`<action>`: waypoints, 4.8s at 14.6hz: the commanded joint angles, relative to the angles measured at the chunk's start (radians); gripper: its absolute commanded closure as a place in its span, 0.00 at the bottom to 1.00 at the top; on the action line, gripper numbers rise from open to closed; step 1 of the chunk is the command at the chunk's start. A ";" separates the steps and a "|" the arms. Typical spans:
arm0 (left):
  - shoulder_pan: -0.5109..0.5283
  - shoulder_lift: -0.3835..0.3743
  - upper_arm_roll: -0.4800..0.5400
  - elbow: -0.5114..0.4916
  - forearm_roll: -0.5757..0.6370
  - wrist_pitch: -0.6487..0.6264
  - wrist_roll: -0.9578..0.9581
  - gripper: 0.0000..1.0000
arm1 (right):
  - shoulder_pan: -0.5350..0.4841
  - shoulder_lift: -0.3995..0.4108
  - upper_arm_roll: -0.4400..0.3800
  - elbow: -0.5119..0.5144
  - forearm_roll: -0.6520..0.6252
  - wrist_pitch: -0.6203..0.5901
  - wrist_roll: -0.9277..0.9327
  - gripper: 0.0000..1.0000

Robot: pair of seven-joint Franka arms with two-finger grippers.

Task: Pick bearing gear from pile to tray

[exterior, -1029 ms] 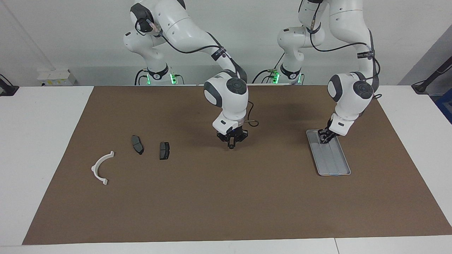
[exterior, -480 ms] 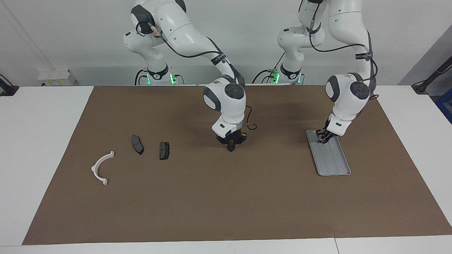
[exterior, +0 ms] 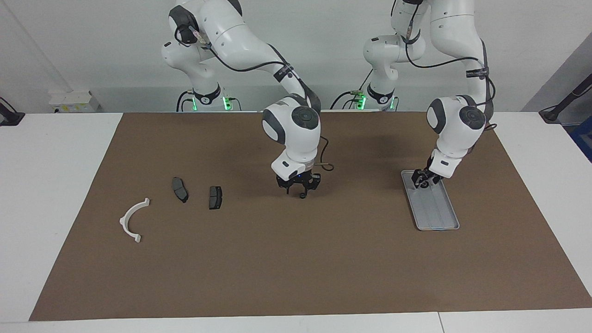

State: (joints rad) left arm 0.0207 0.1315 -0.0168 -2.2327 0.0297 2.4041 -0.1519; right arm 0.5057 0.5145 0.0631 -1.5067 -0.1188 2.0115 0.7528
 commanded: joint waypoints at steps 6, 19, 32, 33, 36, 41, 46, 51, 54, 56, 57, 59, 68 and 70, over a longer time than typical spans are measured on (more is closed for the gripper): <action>-0.109 0.014 -0.005 0.205 -0.043 -0.135 -0.158 0.00 | -0.453 -0.189 0.011 0.063 0.038 -0.132 -0.753 0.00; -0.533 0.368 0.005 0.686 -0.036 -0.295 -0.759 0.00 | -0.627 -0.484 0.003 -0.101 0.138 -0.336 -0.714 0.00; -0.685 0.482 0.051 0.740 -0.077 -0.338 -0.889 0.11 | -0.521 -0.501 0.014 -0.107 0.151 -0.385 -0.688 0.00; -0.692 0.478 0.051 0.726 -0.077 -0.312 -0.906 0.16 | -0.520 -0.501 0.014 -0.104 0.149 -0.407 -0.685 0.00; -0.709 0.468 0.048 0.694 -0.082 -0.284 -0.916 0.18 | -0.521 -0.510 0.014 -0.112 0.149 -0.462 -0.688 0.00; -0.722 0.461 0.051 0.677 -0.097 -0.287 -0.919 0.23 | -0.527 -0.478 0.011 -0.034 0.131 -0.520 -0.693 0.00; -0.729 0.453 0.051 0.656 -0.100 -0.278 -0.929 0.29 | -0.538 -0.465 0.004 0.019 0.120 -0.559 -0.685 0.00; -0.737 0.447 0.051 0.642 -0.100 -0.273 -0.939 0.75 | -0.576 -0.510 0.004 -0.098 0.122 -0.474 -0.728 0.00; -0.736 0.445 0.051 0.634 -0.100 -0.269 -0.937 1.00 | -0.578 -0.547 0.004 -0.161 0.131 -0.471 -0.730 0.00; -0.726 0.435 0.054 0.639 -0.100 -0.284 -0.937 1.00 | -0.576 -0.551 0.004 -0.170 0.133 -0.456 -0.727 0.00; -0.717 0.407 0.055 0.631 -0.100 -0.292 -0.928 1.00 | -0.576 -0.551 0.004 -0.170 0.134 -0.455 -0.725 0.00; -0.662 0.317 0.058 0.579 -0.099 -0.338 -0.885 1.00 | -0.576 -0.551 0.004 -0.172 0.134 -0.453 -0.725 0.00; -0.210 0.091 0.060 0.361 -0.099 -0.327 -0.197 1.00 | -0.584 -0.561 0.001 -0.193 0.110 -0.442 -0.725 0.00; -0.141 0.083 0.058 0.312 -0.099 -0.252 -0.102 1.00 | -0.582 -0.564 0.001 -0.195 0.070 -0.439 -0.727 0.00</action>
State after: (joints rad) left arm -0.1743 0.2397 0.0572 -1.8498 -0.0591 2.0731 -0.3412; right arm -0.0610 -0.0155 0.0554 -1.6573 -0.0126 1.5374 0.0459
